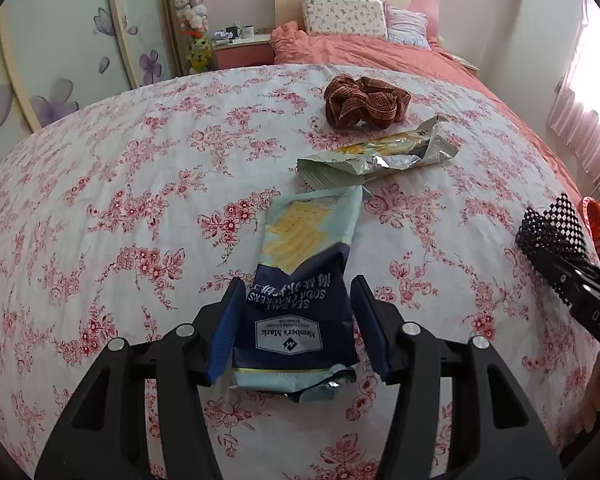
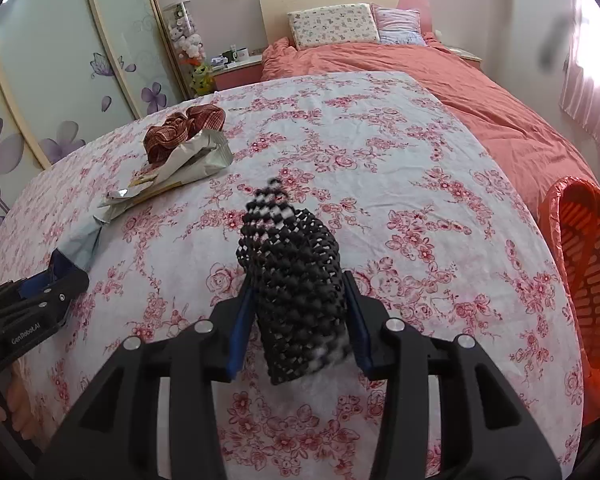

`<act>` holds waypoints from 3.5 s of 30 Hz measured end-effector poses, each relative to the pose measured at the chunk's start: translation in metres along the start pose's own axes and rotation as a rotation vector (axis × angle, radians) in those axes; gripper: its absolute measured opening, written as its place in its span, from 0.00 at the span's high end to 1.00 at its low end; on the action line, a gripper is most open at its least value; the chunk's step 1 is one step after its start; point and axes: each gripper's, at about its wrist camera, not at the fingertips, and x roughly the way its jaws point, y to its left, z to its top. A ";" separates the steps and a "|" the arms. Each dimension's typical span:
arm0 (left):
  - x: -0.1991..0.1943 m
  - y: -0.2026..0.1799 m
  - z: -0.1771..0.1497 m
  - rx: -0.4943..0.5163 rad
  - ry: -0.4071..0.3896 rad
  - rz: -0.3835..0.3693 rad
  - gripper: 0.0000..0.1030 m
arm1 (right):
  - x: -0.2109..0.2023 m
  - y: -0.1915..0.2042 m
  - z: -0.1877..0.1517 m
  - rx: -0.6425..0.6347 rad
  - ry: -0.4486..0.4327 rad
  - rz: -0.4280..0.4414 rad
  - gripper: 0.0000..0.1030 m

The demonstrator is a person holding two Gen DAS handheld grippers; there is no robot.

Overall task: Collect trash
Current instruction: 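Carry the mesh pad and navy snack bag toward the red basket, then open both tools over the red basket to drop the mesh pad and snack bag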

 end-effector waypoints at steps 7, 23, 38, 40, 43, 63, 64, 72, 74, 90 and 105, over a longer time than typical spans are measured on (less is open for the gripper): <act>0.000 0.000 0.000 -0.006 -0.012 -0.004 0.47 | -0.001 0.001 0.000 -0.002 -0.004 0.004 0.73; -0.020 0.000 0.003 -0.004 -0.072 -0.029 0.62 | -0.021 0.004 0.002 -0.004 -0.042 0.030 0.86; -0.074 -0.032 0.013 0.040 -0.169 -0.059 0.62 | -0.085 -0.012 0.005 0.015 -0.158 0.040 0.86; -0.081 -0.039 0.014 0.050 -0.181 -0.071 0.62 | -0.095 -0.019 0.004 0.024 -0.177 0.039 0.86; -0.090 -0.055 0.016 0.068 -0.199 -0.092 0.62 | -0.112 -0.032 0.004 0.044 -0.211 0.034 0.86; -0.106 -0.209 0.030 0.222 -0.229 -0.351 0.62 | -0.190 -0.162 -0.014 0.232 -0.409 -0.152 0.86; -0.104 -0.218 0.030 0.231 -0.227 -0.364 0.62 | -0.191 -0.171 -0.015 0.246 -0.415 -0.164 0.86; -0.085 -0.287 0.033 0.314 -0.189 -0.461 0.62 | -0.189 -0.234 -0.023 0.347 -0.430 -0.219 0.86; -0.083 -0.301 0.031 0.330 -0.181 -0.476 0.62 | -0.186 -0.246 -0.025 0.363 -0.426 -0.226 0.86; -0.049 -0.378 0.019 0.421 -0.071 -0.543 0.61 | -0.163 -0.313 -0.036 0.484 -0.408 -0.221 0.85; -0.038 -0.356 0.014 0.406 -0.047 -0.444 0.31 | -0.150 -0.305 -0.038 0.464 -0.388 -0.240 0.53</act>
